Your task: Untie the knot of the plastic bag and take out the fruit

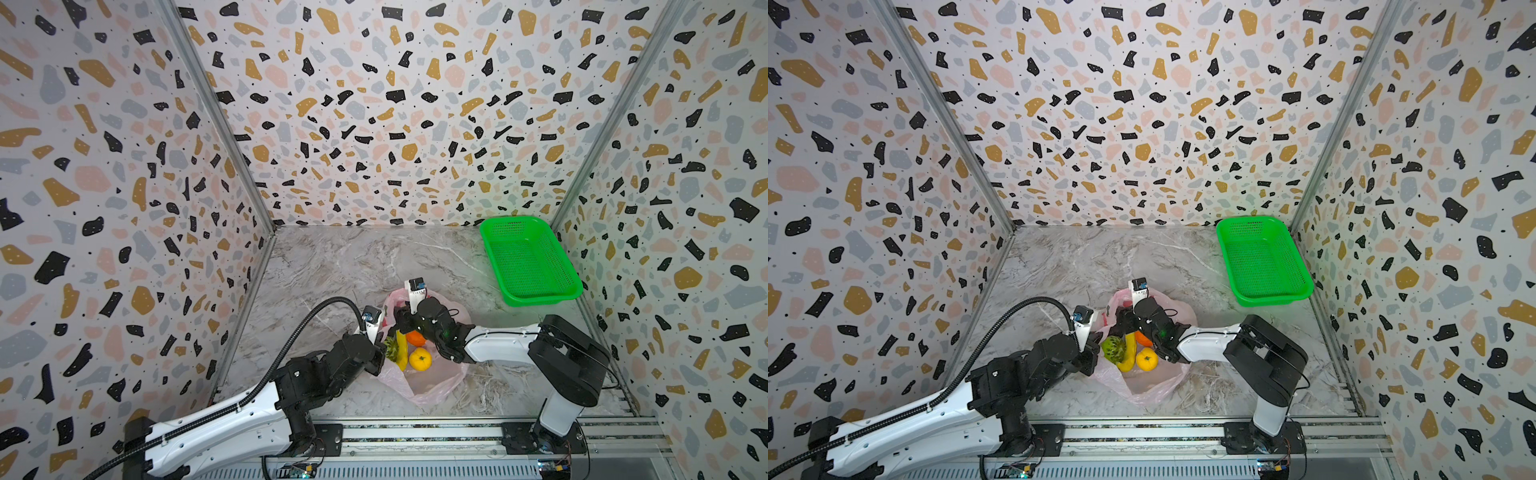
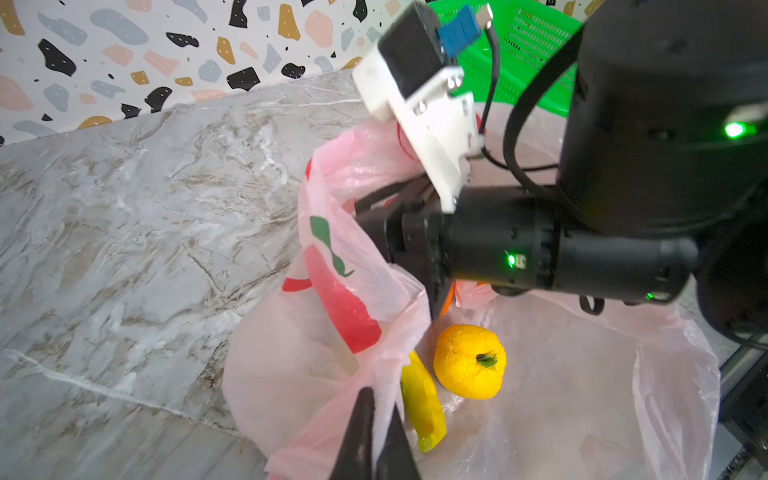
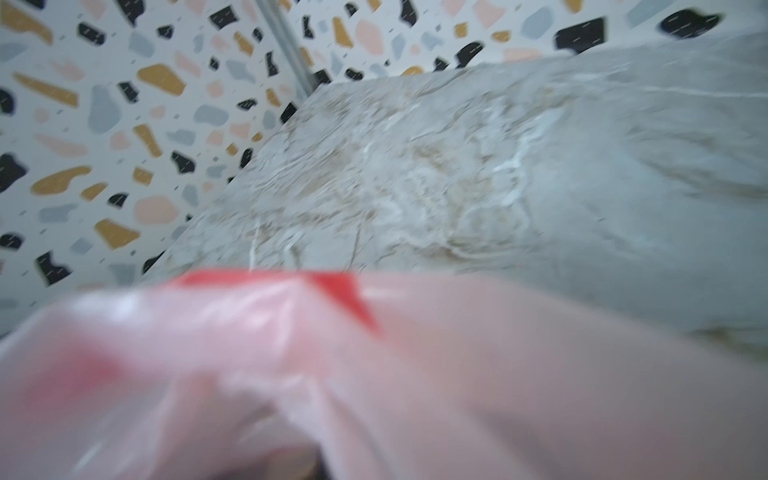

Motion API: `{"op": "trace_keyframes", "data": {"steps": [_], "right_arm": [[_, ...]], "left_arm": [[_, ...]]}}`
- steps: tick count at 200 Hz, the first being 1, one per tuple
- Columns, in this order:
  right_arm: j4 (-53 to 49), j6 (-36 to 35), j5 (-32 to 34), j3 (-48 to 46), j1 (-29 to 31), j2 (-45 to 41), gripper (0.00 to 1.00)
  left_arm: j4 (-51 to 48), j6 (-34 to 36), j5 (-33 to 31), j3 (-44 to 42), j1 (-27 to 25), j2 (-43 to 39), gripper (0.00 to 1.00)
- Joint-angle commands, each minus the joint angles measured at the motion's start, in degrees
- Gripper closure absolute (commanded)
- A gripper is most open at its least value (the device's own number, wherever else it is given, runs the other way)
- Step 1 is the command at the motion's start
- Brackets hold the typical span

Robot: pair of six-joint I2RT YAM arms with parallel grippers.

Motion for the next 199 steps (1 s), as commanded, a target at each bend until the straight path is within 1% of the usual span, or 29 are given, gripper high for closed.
{"op": "trace_keyframes", "data": {"steps": [1, 13, 43, 77, 117, 125, 137, 155, 163, 185, 199], "right_arm": [[0.6, 0.0, 11.8, 2.1, -3.6, 0.6, 0.26], [-0.8, 0.0, 13.6, 1.6, -5.8, 0.0, 0.26], [-2.1, 0.2, 15.2, -1.0, -10.5, -2.5, 0.26], [-3.4, -1.3, 18.2, -3.7, -13.3, -6.2, 0.26], [-7.2, -1.5, 18.7, -8.0, -16.2, -12.7, 0.26], [-8.5, -1.8, 16.3, -8.3, -16.7, -13.7, 0.25], [-12.0, -2.6, 11.0, -7.3, -16.9, -14.0, 0.23], [-20.1, -3.0, -0.5, -4.2, -16.6, -12.8, 0.18], [-22.9, -3.4, -4.5, -3.3, -15.7, -12.2, 0.16], [-30.4, -2.7, -10.7, -1.4, -12.4, -11.5, 0.11], [-31.9, -2.4, -12.5, -1.7, -10.0, -12.4, 0.09]], "left_arm": [[3.0, 1.2, 1.9, -0.8, -0.3, 0.5, 1.0], [3.3, 1.5, 1.5, -1.0, -0.3, 0.4, 1.0], [4.0, 2.9, -0.7, -1.1, -0.3, 1.0, 1.0], [6.8, 4.1, -1.7, -1.5, -0.3, 2.7, 1.0], [10.7, 5.3, -2.7, -2.6, -0.3, 5.8, 1.0], [11.3, 5.3, -3.0, -2.8, -0.3, 6.1, 1.0], [12.0, 4.9, -4.2, -3.2, -0.3, 6.5, 1.0], [12.8, 4.4, -5.6, -3.4, -0.3, 6.2, 1.0], [13.4, 4.3, -5.9, -3.4, -0.3, 5.8, 1.0], [15.1, 4.6, -6.1, -3.0, -0.3, 6.0, 1.0], [16.0, 4.9, -6.0, -2.6, -0.3, 6.7, 1.0]]}}
